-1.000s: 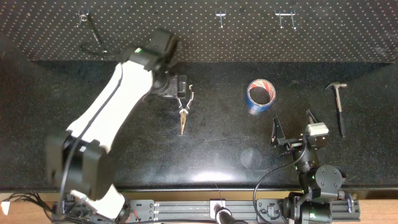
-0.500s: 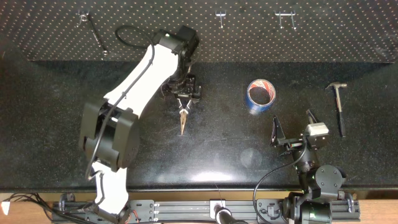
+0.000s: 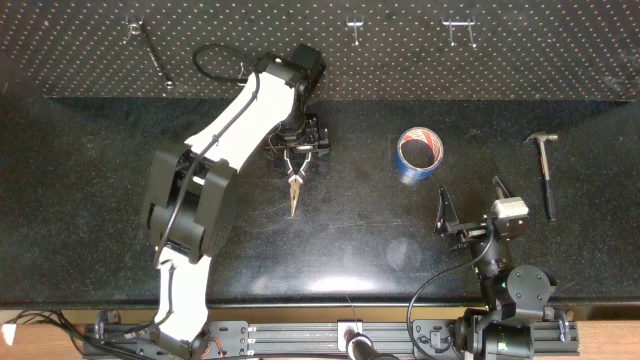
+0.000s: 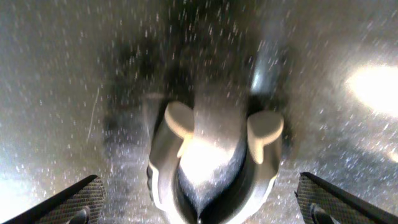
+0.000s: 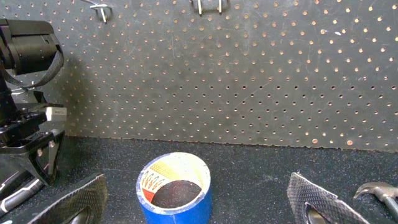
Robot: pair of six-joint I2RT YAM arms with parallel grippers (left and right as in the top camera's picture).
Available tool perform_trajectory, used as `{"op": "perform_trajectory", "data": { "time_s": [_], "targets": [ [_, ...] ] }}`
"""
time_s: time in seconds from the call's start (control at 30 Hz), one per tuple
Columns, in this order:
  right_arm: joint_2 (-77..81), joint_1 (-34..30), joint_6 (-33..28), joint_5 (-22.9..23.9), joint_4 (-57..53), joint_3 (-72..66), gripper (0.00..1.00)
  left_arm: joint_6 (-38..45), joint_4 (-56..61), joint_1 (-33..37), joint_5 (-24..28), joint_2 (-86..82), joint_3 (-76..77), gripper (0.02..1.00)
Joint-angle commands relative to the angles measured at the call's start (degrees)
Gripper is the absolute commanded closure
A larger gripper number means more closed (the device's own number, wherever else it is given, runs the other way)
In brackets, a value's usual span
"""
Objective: Place Tools Onto Pegboard
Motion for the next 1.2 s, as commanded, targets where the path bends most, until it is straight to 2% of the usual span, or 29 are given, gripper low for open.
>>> {"op": "perform_trajectory", "data": {
  "time_s": [0.03, 0.37, 0.43, 0.67, 0.8, 0.9, 0.97, 1.03, 1.13, 1.2],
  "targets": [
    [-0.48, -0.11, 0.42, -0.35, -0.11, -0.33, 0.047, -0.94, 0.22, 0.02, -2.60, 1.90, 0.98, 0.023],
    [-0.48, -0.11, 0.42, -0.35, -0.11, -0.33, 0.045, -0.31, 0.28, -1.38, -1.99, 2.95, 0.98, 0.023],
    [-0.48, -0.13, 0.42, -0.35, -0.11, -0.33, 0.049, -0.35, 0.44, -1.40, -1.97, 2.97, 0.98, 0.066],
    [-0.48, -0.13, 0.42, -0.35, -0.11, -0.33, 0.047, -0.52, 0.44, -1.36, -1.97, 2.97, 0.90, 0.093],
    [-0.48, -0.13, 0.42, -0.35, -0.11, -0.33, 0.047, -0.50, 0.87, -1.38, -1.95, 2.97, 0.81, 0.244],
    [-0.48, -0.13, 0.42, -0.35, -0.11, -0.33, 0.047, -0.50, 0.90, -1.36, -1.95, 2.97, 0.81, 0.248],
    [-0.48, -0.13, 0.42, -0.35, -0.11, -0.33, 0.047, -0.50, 1.05, -1.36, -1.95, 2.97, 0.81, 0.323],
    [-0.48, -0.13, 0.42, -0.35, -0.11, -0.33, 0.047, -0.52, 1.09, -1.36, -1.95, 2.97, 0.81, 0.354],
    [-0.48, -0.11, 0.42, -0.35, -0.11, -0.33, 0.047, -0.52, 1.11, -1.36, -1.95, 2.97, 0.81, 0.492],
    [-0.48, -0.13, 0.42, -0.35, -0.11, -0.33, 0.047, -0.50, 1.11, -1.36, -1.95, 2.97, 0.81, 0.500]
  ]
}}
